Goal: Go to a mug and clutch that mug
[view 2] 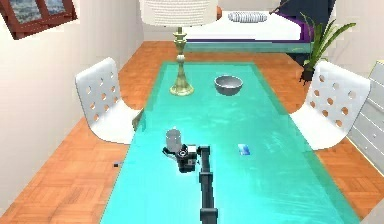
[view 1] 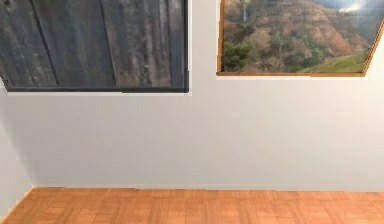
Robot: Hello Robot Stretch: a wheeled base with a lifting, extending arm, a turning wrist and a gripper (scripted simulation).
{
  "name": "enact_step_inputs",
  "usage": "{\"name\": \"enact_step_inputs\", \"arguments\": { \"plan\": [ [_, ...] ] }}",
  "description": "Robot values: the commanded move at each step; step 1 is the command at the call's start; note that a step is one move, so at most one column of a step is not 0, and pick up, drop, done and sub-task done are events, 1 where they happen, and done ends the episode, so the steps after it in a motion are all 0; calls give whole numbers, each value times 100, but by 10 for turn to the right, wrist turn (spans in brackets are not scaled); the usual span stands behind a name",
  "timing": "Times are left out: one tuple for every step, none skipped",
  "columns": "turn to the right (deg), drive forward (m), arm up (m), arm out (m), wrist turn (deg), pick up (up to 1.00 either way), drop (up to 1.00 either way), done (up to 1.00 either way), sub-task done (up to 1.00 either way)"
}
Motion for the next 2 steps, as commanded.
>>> {"name": "enact_step_inputs", "arguments": {
  "plan": [
    [0, 0, 10, 0, 0, 0, 0, 0, 0],
    [0, 0, 0, 0, 0, 0, 0, 100, 0]
  ]
}}
